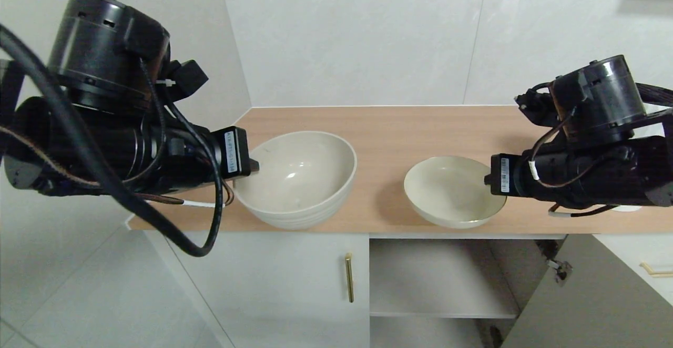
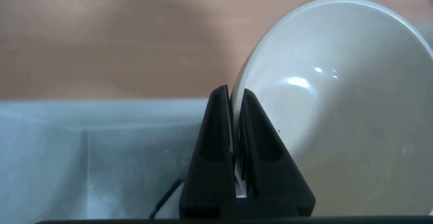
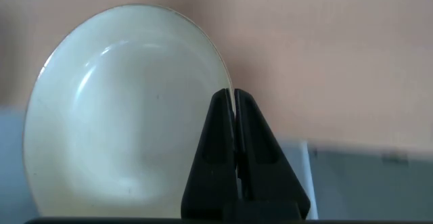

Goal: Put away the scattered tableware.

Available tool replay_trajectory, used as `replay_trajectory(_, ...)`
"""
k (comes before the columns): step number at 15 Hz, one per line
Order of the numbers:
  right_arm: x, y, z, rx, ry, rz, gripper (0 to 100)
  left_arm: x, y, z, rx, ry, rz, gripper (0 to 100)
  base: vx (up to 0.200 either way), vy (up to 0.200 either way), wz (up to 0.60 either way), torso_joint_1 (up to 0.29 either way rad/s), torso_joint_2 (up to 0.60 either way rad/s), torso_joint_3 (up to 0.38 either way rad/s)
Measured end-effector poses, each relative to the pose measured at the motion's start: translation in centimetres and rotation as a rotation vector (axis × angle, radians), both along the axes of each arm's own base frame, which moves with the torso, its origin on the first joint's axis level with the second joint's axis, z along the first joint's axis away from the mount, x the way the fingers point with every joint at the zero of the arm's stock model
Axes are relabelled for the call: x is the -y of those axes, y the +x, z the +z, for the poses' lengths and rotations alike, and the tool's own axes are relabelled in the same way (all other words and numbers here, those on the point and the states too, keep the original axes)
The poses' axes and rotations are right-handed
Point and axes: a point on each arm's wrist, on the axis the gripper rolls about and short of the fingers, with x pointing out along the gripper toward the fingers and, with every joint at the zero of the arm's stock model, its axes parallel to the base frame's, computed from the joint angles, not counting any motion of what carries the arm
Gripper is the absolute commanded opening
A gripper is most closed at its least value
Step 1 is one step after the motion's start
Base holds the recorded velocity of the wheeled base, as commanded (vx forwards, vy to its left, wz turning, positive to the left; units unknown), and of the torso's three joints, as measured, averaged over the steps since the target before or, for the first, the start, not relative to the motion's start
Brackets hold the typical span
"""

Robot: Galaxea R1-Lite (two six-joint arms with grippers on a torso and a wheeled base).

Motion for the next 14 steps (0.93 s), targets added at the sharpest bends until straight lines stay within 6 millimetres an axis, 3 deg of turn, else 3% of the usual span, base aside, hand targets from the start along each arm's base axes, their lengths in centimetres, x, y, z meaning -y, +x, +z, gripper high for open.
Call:
replay_trajectory(3, -0.5, -2.0, -0.9, -0.035, 0.008, 0.036, 0, -0.4, -1.1, -0.1, -0.003, -0.011, 0.0, 0, -0.133, 0.0, 0.0, 0.0, 0.0, 0.002)
replay_trajectory(7, -0.3, -3.0, -1.4, -0.006, 0.024, 0.044, 0, -1.0, -2.3, -0.5, -0.019, -0.017, 0.006, 0, -0.2, 0.0, 0.0, -0.003, 0.0, 0.002)
replay_trajectory(13, 0.4, -4.2, -1.5, 0.049, 0.038, 0.032, 0, -0.8, -2.1, -1.1, -0.021, -0.018, 0.005, 0, -0.2, 0.0, 0.0, -0.001, 0.0, 0.003)
replay_trajectory(14, 0.5, -4.2, -1.5, 0.049, 0.032, 0.031, 0, -0.8, -2.1, -1.2, -0.025, -0.016, 0.005, 0, 0.0, 0.0, 0.0, 0.0, 0.0, 0.0)
